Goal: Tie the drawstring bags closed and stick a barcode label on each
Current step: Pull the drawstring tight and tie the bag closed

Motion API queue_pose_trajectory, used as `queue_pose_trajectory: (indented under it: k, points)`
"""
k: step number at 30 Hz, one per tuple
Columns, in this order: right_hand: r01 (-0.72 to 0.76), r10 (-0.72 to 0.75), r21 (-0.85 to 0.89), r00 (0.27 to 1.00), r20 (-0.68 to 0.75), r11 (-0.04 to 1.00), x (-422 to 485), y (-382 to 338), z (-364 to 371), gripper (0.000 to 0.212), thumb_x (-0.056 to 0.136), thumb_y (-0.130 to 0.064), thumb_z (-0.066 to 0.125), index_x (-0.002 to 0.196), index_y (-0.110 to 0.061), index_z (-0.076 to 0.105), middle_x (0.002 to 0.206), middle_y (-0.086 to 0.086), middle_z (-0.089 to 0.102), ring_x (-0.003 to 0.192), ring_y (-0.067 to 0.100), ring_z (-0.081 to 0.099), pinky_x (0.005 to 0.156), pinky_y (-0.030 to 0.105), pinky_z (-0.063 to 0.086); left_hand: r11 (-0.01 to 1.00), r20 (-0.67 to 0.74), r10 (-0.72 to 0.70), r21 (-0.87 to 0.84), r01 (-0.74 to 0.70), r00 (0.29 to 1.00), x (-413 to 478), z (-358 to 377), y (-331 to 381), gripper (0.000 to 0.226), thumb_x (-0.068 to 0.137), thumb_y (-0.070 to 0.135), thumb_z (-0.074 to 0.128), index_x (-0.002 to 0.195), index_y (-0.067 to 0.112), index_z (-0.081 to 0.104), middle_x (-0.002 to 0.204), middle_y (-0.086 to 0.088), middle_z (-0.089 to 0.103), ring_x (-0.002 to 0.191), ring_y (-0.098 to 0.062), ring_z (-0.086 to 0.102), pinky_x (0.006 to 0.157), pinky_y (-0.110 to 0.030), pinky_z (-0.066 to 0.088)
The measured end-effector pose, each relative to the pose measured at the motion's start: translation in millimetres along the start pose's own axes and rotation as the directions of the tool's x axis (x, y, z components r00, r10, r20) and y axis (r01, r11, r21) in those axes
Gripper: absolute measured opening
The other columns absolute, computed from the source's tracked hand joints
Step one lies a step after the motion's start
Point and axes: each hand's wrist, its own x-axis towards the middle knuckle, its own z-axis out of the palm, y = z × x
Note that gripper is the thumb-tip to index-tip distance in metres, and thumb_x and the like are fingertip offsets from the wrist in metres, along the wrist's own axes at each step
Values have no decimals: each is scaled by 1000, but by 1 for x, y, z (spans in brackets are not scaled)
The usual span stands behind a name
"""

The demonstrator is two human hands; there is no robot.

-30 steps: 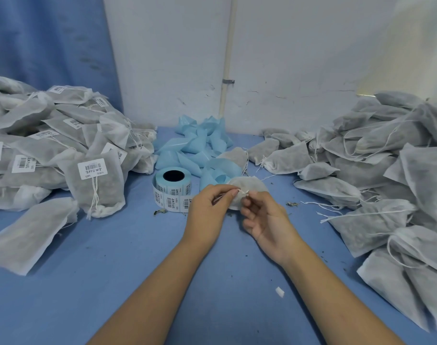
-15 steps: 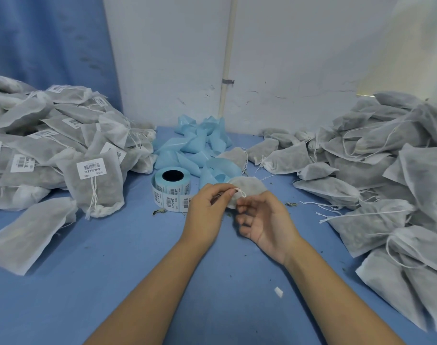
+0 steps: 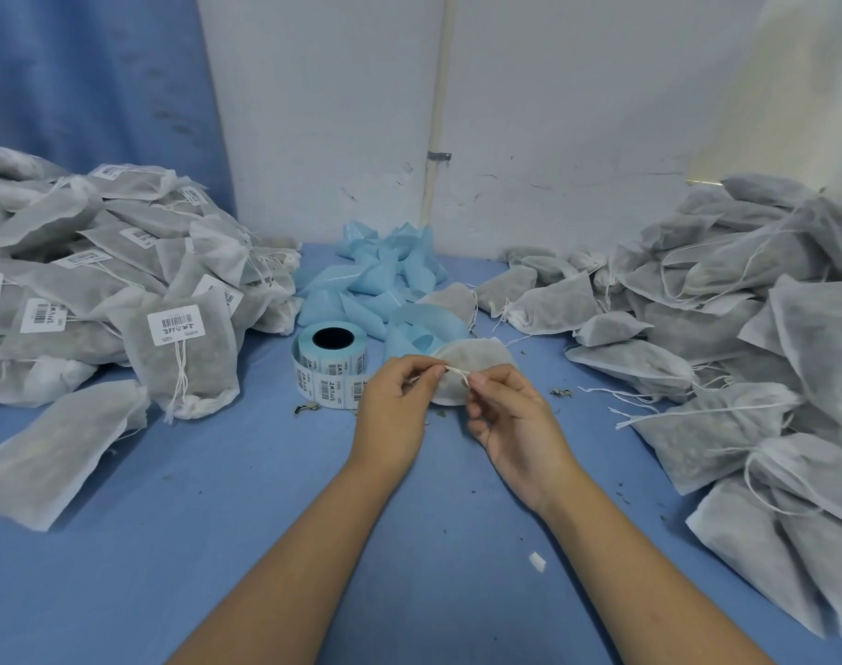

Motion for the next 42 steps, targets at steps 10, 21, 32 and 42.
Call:
queue_pose_trajectory:
  k: [10,21,32,42]
  points:
    - [77,-70,73,994,-87,994,1,1,-4,3,81,-10,63,78,-12,64,67,-1,63,57,7,49,54,15,43,996,-19,12,92,-10,1000,-2,1,2,9,92,15,60,91,18,68,94,-1,65,80,-7,55,73,-14,43]
    - [-101,89,158,993,79,982,0,-6,-5,8,68,-15,66,71,-12,59,68,1,55,61,12,50,57,20,42,919,-113,198,368,-144,974,-6,4,3,22,79,2,66,91,19,60,85,15,49,89,-2,40,77,-7,33]
    - [-136,109,176,982,153,975,-1,-6,-6,14,63,-4,70,64,-15,61,67,2,56,60,13,49,50,19,41,959,-342,278,156,-237,898,-2,-4,10,34,90,-7,50,122,2,57,123,2,42,107,26,38,90,1,34]
    - [51,-53,-17,994,-101,999,-1,3,8,13,83,-2,65,75,-12,62,68,-7,68,64,4,65,61,15,52,959,-459,222,-56,-277,860,-1,4,28,26,99,1,33,104,19,51,97,21,54,89,17,51,82,-2,35]
